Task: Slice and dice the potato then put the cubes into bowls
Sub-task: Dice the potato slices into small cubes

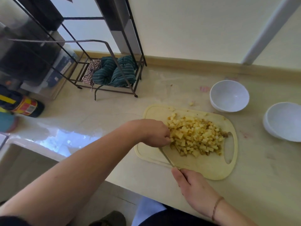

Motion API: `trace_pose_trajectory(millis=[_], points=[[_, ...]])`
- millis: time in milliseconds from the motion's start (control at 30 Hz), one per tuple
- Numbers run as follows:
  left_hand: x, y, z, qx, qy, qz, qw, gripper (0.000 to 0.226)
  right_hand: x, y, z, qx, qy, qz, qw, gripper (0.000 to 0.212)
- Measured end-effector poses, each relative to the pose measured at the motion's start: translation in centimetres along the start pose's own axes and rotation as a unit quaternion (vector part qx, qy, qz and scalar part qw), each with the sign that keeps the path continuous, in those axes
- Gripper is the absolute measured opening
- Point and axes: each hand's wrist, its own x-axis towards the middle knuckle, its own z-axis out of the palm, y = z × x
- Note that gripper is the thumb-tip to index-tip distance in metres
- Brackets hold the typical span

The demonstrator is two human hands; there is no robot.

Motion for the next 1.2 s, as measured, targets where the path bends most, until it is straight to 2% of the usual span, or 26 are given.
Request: trace_pose_trajectory(millis=[200, 333, 367, 400, 433, 467, 500, 533, 567, 600, 633, 667, 733, 800, 900, 1000, 1100, 1200], points=[[0.4, -0.2, -0.5, 0.003, -0.016, -0.009, 1.000, 0.032, -0.6, 0.0, -0.6, -0.008, -0.008, -0.002, 1.000, 0.054], [0.4, -0.4, -0.8, -0.003, -0.025, 0.002, 1.000, 0.034, -1.3, 0.2, -1.2, 0.035, -0.025, 0.008, 0.999, 0.052], [0.0, -0.7, -1.1, -0.021, 0.004, 0.013, 1.000, 0.034, -1.5, 0.1, -1.3, 0.048, -0.030, 0.014, 0.998, 0.052], [-0.4, -1.2, -1.3, -0.054, 0.065, 0.028, 0.996, 0.032, -1.6, 0.1, -1.5, 0.060, -0.035, 0.023, 0.997, 0.051], [-1.0, -1.9, -1.5, -0.104, 0.167, 0.043, 0.980, 0.030, -1.6, 0.1, -1.6, 0.069, -0.041, 0.034, 0.996, 0.051], [-1.6, -2.5, -1.3, -0.162, 0.302, 0.056, 0.938, 0.026, -1.6, 0.1, -1.7, 0.074, -0.050, 0.045, 0.995, 0.050], [-2.3, -2.9, -0.7, -0.214, 0.458, 0.064, 0.861, 0.022, -1.5, 0.0, -1.8, 0.077, -0.058, 0.056, 0.994, 0.050], [-2.9, -3.0, 0.4, -0.249, 0.599, 0.060, 0.758, 0.016, -1.4, 0.0, -1.8, 0.084, -0.067, 0.065, 0.992, 0.050], [-3.2, -3.0, 2.2, -0.272, 0.694, 0.034, 0.665, 0.010, -1.3, 0.0, -1.8, 0.097, -0.074, 0.076, 0.990, 0.050], [-3.2, -2.7, 4.5, -0.290, 0.737, -0.003, 0.610, 0.007, -1.2, 0.0, -1.9, 0.114, -0.082, 0.090, 0.986, 0.050], [-2.9, -2.3, 7.0, -0.307, 0.739, -0.035, 0.599, 0.006, -1.1, 0.0, -1.9, 0.128, -0.090, 0.102, 0.982, 0.050], [-2.2, -1.7, 9.7, -0.316, 0.711, -0.057, 0.626, 0.005, -1.1, 0.0, -1.9, 0.139, -0.095, 0.112, 0.979, 0.050], [-0.7, -0.7, 14.1, -0.306, 0.630, -0.091, 0.708, 0.010, -1.0, -0.1, -2.0, 0.147, -0.104, 0.116, 0.977, 0.050], [0.4, 0.1, 16.1, -0.315, 0.566, -0.131, 0.751, 0.016, -0.9, -0.2, -1.9, 0.147, -0.110, 0.113, 0.977, 0.050], [1.2, 0.7, 16.3, -0.347, 0.528, -0.170, 0.756, 0.022, -0.9, -0.4, -1.8, 0.149, -0.109, 0.114, 0.976, 0.049], [1.5, 0.6, 16.2, -0.351, 0.509, -0.175, 0.766, 0.017, -0.9, -0.7, -1.8, 0.169, -0.114, 0.124, 0.971, 0.052], [1.5, 0.1, 16.2, -0.347, 0.504, -0.166, 0.773, 0.011, -1.3, -0.9, -2.3, 0.183, -0.123, 0.115, 0.969, 0.053], [0.8, -0.6, 16.0, -0.317, 0.507, -0.126, 0.791, 0.015, -2.2, -1.0, -3.3, 0.215, -0.133, 0.095, 0.963, 0.054]])
